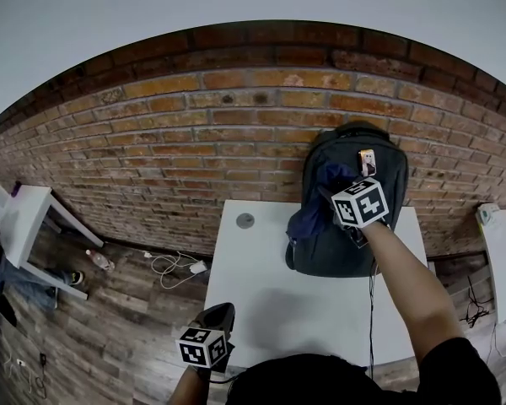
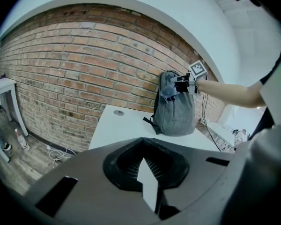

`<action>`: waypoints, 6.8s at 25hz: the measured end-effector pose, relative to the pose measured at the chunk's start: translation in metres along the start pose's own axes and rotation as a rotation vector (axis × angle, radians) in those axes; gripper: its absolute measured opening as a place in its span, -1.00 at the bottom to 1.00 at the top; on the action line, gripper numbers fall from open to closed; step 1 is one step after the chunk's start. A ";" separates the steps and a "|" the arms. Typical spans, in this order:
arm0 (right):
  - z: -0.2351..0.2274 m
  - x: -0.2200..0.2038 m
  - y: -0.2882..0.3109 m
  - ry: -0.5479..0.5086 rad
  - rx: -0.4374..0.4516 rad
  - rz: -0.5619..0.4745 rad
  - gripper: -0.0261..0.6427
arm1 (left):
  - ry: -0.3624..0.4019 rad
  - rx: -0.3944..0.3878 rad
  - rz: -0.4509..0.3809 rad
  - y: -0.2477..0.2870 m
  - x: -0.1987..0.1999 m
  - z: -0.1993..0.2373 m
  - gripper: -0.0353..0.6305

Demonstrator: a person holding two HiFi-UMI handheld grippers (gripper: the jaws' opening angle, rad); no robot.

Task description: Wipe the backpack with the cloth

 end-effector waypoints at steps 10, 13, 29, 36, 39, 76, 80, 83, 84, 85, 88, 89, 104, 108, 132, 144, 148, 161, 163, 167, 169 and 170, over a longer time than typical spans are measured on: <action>-0.012 0.078 -0.003 0.025 -0.036 -0.160 -0.80 | -0.036 0.036 -0.005 -0.008 -0.005 0.010 -0.90; -0.014 0.091 0.000 0.175 -0.046 -0.187 -0.80 | -0.045 0.035 0.002 -0.008 -0.010 0.009 -0.90; 0.033 0.055 0.056 0.366 -0.121 0.025 -0.80 | -0.055 0.041 0.006 -0.012 -0.015 0.018 -0.90; 0.053 0.019 0.061 0.401 -0.110 0.056 -0.80 | -0.052 0.027 -0.002 -0.009 -0.014 0.014 -0.90; 0.061 0.003 0.059 0.408 -0.100 0.063 -0.80 | -0.049 0.024 0.000 -0.010 -0.014 0.012 -0.90; 0.107 -0.216 0.002 0.472 -0.101 0.241 -0.80 | -0.012 -0.020 0.017 -0.003 -0.011 0.006 -0.90; 0.096 -0.229 -0.017 0.463 -0.119 0.221 -0.80 | 0.005 -0.040 0.021 0.002 -0.009 0.002 -0.90; 0.082 -0.236 -0.033 0.486 -0.152 0.193 -0.80 | 0.010 -0.053 0.013 0.006 -0.005 -0.001 -0.90; 0.076 -0.239 -0.040 0.492 -0.169 0.186 -0.80 | 0.012 -0.058 0.012 0.008 -0.003 -0.002 -0.90; 0.069 -0.243 -0.046 0.491 -0.189 0.183 -0.80 | 0.015 -0.064 0.014 0.010 -0.002 -0.003 -0.90; 0.049 -0.255 -0.061 0.448 -0.261 0.198 -0.80 | 0.027 -0.083 0.022 0.014 0.000 -0.007 -0.90; 0.042 -0.259 -0.065 0.438 -0.291 0.206 -0.80 | 0.030 -0.087 0.022 0.015 0.001 -0.008 -0.90; -0.015 -0.285 -0.120 0.443 -0.614 0.055 -0.70 | 0.048 -0.109 0.033 0.017 0.002 -0.010 -0.90; -0.024 -0.281 -0.134 0.452 -0.625 -0.018 -0.78 | 0.051 -0.121 0.042 0.018 0.001 -0.014 -0.90; -0.030 -0.225 -0.282 0.300 -0.654 -0.394 -0.79 | 0.267 -0.125 -0.108 0.023 0.063 -0.093 -0.90; 0.001 -0.232 -0.408 0.220 -0.550 -0.524 -0.79 | 0.246 -0.055 -0.191 -0.033 0.052 -0.173 -0.90; 0.015 -0.249 -0.440 0.190 -0.502 -0.523 -0.79 | 0.282 -0.011 -0.281 -0.070 0.048 -0.213 -0.90; 0.059 -0.286 -0.517 0.184 -0.333 -0.512 -0.79 | 0.236 0.064 -0.279 -0.157 -0.011 -0.272 -0.90; 0.064 -0.292 -0.522 0.196 -0.337 -0.508 -0.79 | 0.240 0.062 -0.274 -0.161 -0.014 -0.272 -0.90; 0.073 -0.294 -0.526 0.207 -0.347 -0.516 -0.79 | 0.280 0.057 -0.306 -0.161 -0.005 -0.271 -0.90; 0.084 -0.294 -0.528 0.204 -0.347 -0.518 -0.79 | 0.292 0.046 -0.321 -0.166 -0.003 -0.269 -0.90; 0.090 -0.292 -0.529 0.199 -0.348 -0.524 -0.79 | 0.298 0.038 -0.329 -0.168 -0.002 -0.267 -0.90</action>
Point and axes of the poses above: the fingertips, and each gripper's own axes: y forward along the fingers, z to its left, x out of its top, the point moved 8 cm from there along -y, backward along the fingers, and after that the axes turned 11 degrees about y, right-handed, at the moved point
